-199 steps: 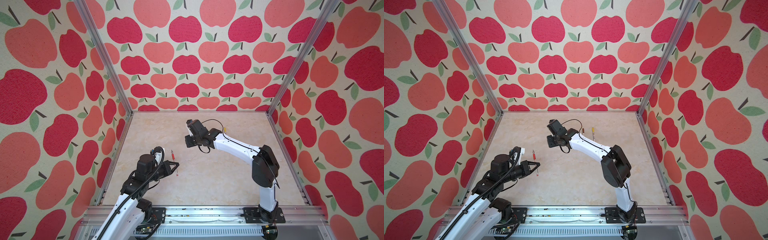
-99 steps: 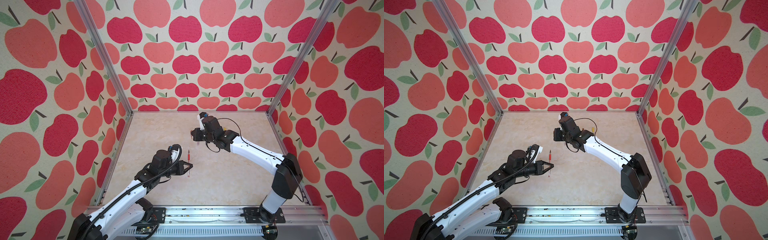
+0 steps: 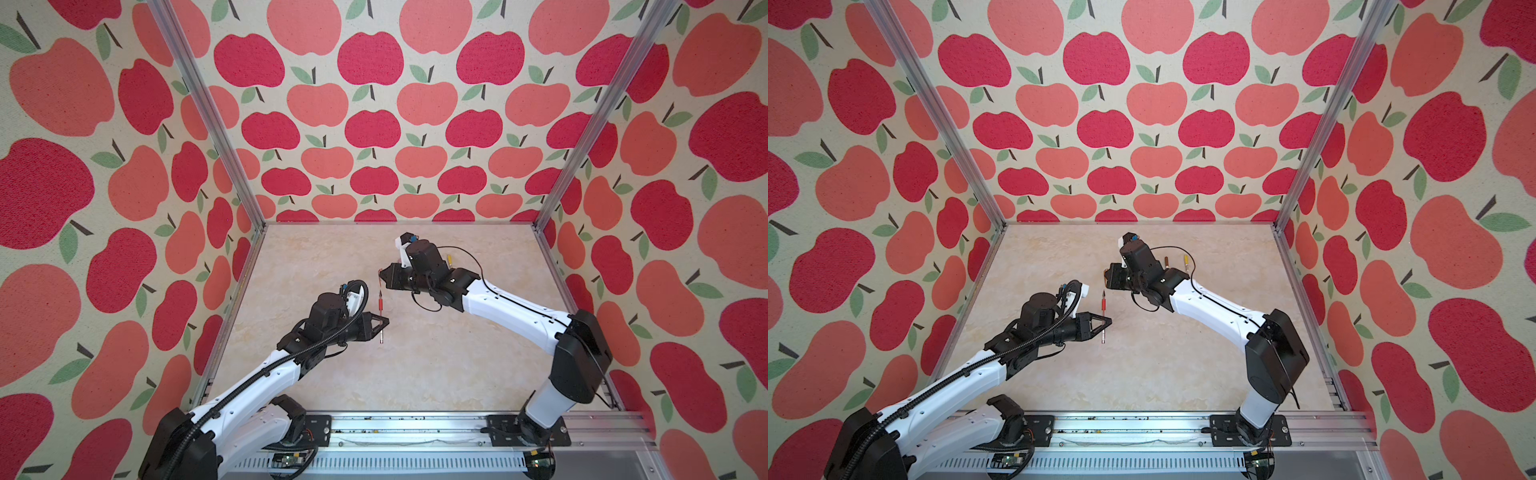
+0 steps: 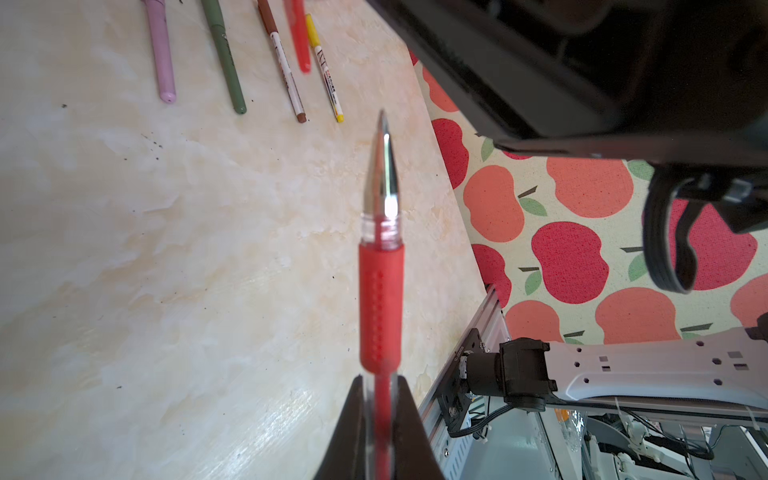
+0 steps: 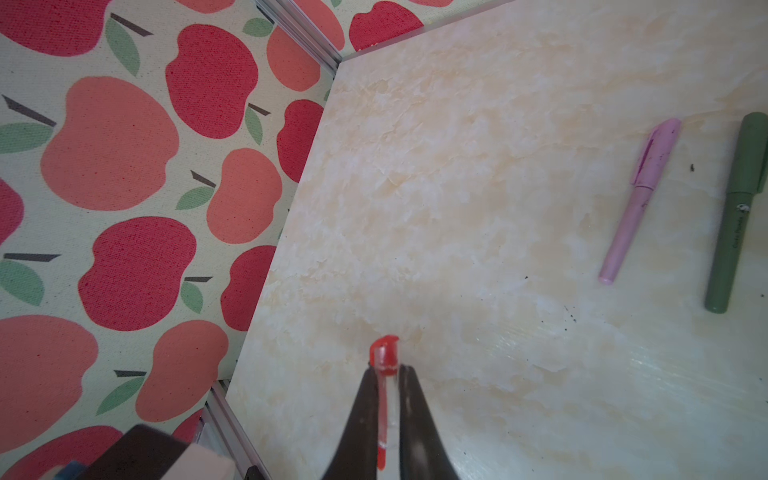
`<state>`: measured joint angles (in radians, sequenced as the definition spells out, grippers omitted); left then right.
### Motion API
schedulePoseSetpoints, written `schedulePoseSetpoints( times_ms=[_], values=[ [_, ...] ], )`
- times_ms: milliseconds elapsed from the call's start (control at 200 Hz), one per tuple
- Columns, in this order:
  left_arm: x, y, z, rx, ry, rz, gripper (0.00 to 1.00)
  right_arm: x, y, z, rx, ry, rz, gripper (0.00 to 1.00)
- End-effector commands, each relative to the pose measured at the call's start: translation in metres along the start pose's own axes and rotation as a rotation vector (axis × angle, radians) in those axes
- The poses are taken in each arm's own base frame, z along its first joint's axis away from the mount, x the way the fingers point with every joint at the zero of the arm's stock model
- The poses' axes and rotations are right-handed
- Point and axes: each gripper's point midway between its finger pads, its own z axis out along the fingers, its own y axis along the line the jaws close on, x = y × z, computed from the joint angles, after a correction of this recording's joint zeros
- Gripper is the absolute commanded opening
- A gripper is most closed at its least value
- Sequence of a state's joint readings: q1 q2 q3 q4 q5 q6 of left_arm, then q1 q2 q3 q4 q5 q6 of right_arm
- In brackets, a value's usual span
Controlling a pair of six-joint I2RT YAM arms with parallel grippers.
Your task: Insert the pens into the pen caps
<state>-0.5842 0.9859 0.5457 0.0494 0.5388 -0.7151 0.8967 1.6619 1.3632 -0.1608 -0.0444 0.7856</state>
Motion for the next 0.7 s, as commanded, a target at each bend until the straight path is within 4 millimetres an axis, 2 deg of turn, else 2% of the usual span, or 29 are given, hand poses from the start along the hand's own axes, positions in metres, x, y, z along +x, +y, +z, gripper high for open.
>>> schedulePoseSetpoints(
  times_ms=[0,695],
  values=[
    [-0.017,-0.013,0.0,0.03,-0.042,0.049,0.0,-0.007,0.017,-0.013,-0.057,-0.031,0.006,0.06],
    [-0.024,-0.008,-0.002,0.006,-0.085,0.049,0.0,0.002,0.02,-0.017,-0.066,-0.028,-0.002,0.05]
  ],
)
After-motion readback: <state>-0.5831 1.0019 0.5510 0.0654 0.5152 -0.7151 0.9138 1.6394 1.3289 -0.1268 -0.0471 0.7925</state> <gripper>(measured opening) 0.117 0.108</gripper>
